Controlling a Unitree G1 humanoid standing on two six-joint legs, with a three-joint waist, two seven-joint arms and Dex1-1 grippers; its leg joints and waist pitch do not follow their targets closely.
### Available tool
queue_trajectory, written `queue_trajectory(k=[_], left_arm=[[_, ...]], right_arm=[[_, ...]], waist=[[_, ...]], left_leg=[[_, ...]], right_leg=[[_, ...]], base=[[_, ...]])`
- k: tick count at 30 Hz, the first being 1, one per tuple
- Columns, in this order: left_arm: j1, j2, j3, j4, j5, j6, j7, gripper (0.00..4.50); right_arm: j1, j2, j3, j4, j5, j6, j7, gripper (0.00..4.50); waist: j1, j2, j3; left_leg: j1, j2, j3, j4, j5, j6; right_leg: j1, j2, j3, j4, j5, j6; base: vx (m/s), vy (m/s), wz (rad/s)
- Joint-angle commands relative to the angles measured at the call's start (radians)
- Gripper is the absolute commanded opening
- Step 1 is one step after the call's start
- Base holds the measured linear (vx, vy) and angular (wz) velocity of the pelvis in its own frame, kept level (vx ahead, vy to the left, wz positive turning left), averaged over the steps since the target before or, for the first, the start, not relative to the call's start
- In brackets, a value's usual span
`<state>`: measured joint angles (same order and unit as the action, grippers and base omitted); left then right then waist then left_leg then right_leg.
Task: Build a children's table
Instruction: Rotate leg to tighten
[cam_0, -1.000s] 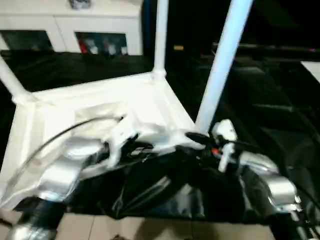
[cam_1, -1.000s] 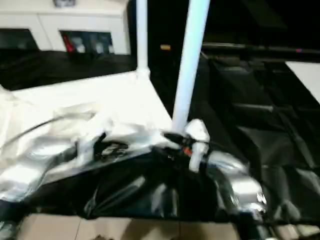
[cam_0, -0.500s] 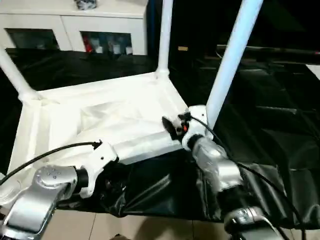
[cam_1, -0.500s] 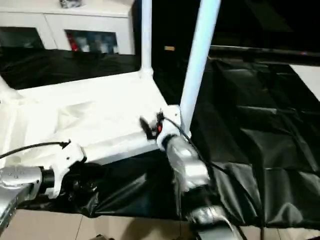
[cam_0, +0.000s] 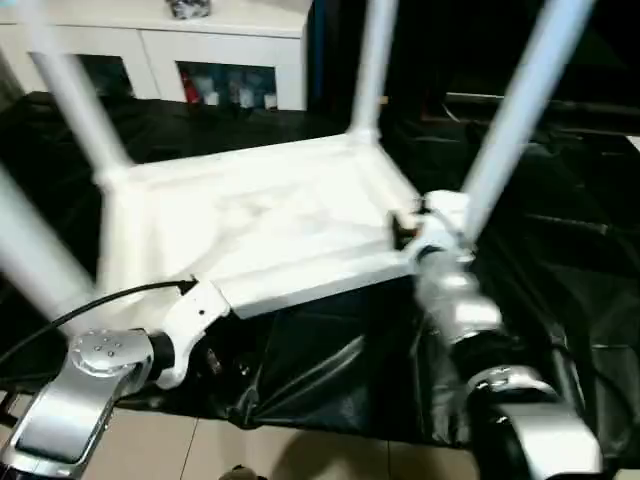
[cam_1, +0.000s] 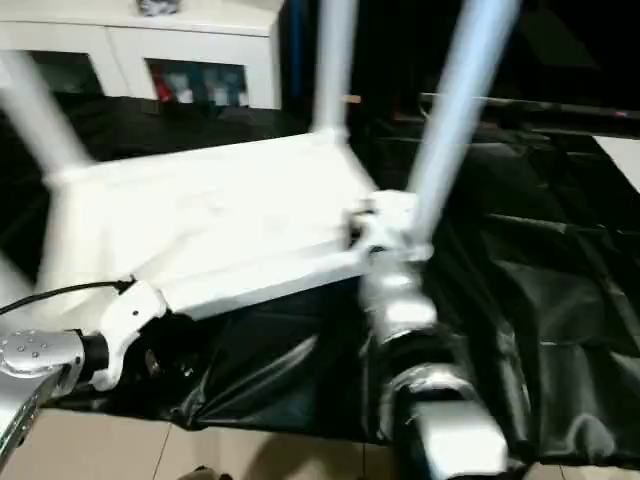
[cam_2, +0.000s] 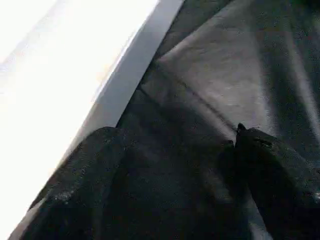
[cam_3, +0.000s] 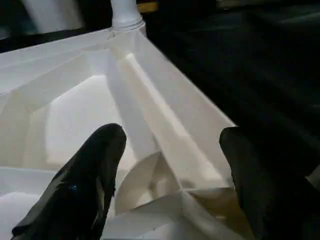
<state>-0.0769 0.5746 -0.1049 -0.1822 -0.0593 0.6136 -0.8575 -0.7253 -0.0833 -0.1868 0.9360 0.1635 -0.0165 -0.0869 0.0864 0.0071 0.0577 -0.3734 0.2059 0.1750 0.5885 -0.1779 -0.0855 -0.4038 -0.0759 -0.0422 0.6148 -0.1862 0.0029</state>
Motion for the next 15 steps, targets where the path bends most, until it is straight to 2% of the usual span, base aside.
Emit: queue_trajectory(k=[1,4,6,7,8,9,10,11,12,13,15], left_arm=[[-0.024,-0.006,0.019,0.030,0.028,-0.028,0.052,4.38],[-0.029,-0.027,0.026,0.056,0.024,-0.058,0.083,4.48],[-0.020,-0.048,0.042,0.070,0.009,-0.114,0.099,4.48],[-0.007,-0.064,0.058,0.072,-0.012,-0.156,0.099,4.48],[-0.003,-0.069,0.064,0.072,-0.019,-0.167,0.100,4.48],[0.025,-0.086,0.090,0.059,-0.052,-0.188,0.091,4.48],[0.027,-0.087,0.092,0.058,-0.054,-0.190,0.090,4.48],[0.068,-0.106,0.123,0.042,-0.092,-0.228,0.078,4.48],[0.086,-0.112,0.131,0.038,-0.104,-0.252,0.076,4.48],[0.118,-0.132,0.155,0.030,-0.128,-0.287,0.078,4.48],[0.173,-0.159,0.193,0.015,-0.171,-0.334,0.076,4.48]], right_arm=[[-0.030,-0.069,-0.056,0.040,0.007,-0.043,-0.044,3.44],[-0.048,-0.118,-0.081,0.077,0.020,-0.058,-0.048,3.44],[-0.059,-0.156,-0.093,0.103,0.026,-0.075,-0.030,3.44],[-0.062,-0.169,-0.094,0.114,0.023,-0.085,-0.009,3.44],[-0.063,-0.172,-0.093,0.116,0.021,-0.088,-0.003,3.44],[-0.051,-0.177,-0.076,0.099,0.009,-0.092,0.032,3.44],[-0.051,-0.177,-0.075,0.098,0.008,-0.093,0.035,3.44],[-0.034,-0.183,-0.053,0.076,-0.003,-0.102,0.090,3.44],[-0.027,-0.183,-0.046,0.068,-0.004,-0.108,0.117,3.44],[-0.002,-0.175,-0.030,0.025,0.003,-0.097,0.171,3.44],[0.049,-0.167,0.012,-0.055,0.006,-0.084,0.266,3.44]], waist=[[-0.013,0.017,-0.068],[-0.011,0.016,-0.070],[-0.010,0.019,-0.072],[-0.009,0.016,-0.073],[-0.011,0.019,-0.073],[-0.011,0.017,-0.074],[-0.012,0.021,-0.074],[-0.020,0.014,-0.074],[-0.023,0.014,-0.073],[-0.029,0.021,-0.072],[-0.036,0.019,-0.069]], left_leg=[[0.026,0.006,0.007,-0.068,-0.261,-0.045],[0.018,0.004,0.005,-0.066,-0.244,-0.039],[0.017,0.003,0.005,-0.062,-0.236,-0.034],[0.016,0.003,0.006,-0.061,-0.233,-0.028],[0.012,0.003,0.006,-0.060,-0.229,-0.026],[0.011,0.003,0.005,-0.060,-0.224,-0.023],[0.010,0.002,0.004,-0.059,-0.223,-0.021],[0.002,0.002,0.004,-0.059,-0.220,-0.008],[0.001,0.003,0.003,-0.060,-0.217,-0.007],[0.004,0.003,0.004,-0.059,-0.233,0.008],[0.002,0.005,0.004,-0.060,-0.250,0.022]], right_leg=[[0.030,-0.032,0.031,-0.064,-0.169,-0.164],[0.037,-0.033,0.030,-0.061,-0.154,-0.162],[0.038,-0.033,0.028,-0.061,-0.136,-0.169],[0.039,-0.033,0.028,-0.061,-0.125,-0.176],[0.042,-0.032,0.027,-0.059,-0.113,-0.180],[0.043,-0.032,0.026,-0.058,-0.106,-0.182],[0.044,-0.032,0.025,-0.057,-0.101,-0.186],[0.050,-0.035,0.025,-0.058,-0.096,-0.197],[0.051,-0.035,0.024,-0.058,-0.100,-0.197],[0.047,-0.033,0.024,-0.062,-0.112,-0.204],[0.047,-0.032,0.025,-0.068,-0.133,-0.209]], base=[[0.000,0.000,0.00],[0.000,0.000,0.00],[0.000,0.000,0.00],[0.000,0.000,0.00],[0.000,0.000,0.00],[0.000,0.000,0.00],[0.000,0.000,0.00],[0.000,0.000,0.00],[0.000,0.000,0.00],[0.000,0.000,0.00],[0.000,0.000,0.00]])
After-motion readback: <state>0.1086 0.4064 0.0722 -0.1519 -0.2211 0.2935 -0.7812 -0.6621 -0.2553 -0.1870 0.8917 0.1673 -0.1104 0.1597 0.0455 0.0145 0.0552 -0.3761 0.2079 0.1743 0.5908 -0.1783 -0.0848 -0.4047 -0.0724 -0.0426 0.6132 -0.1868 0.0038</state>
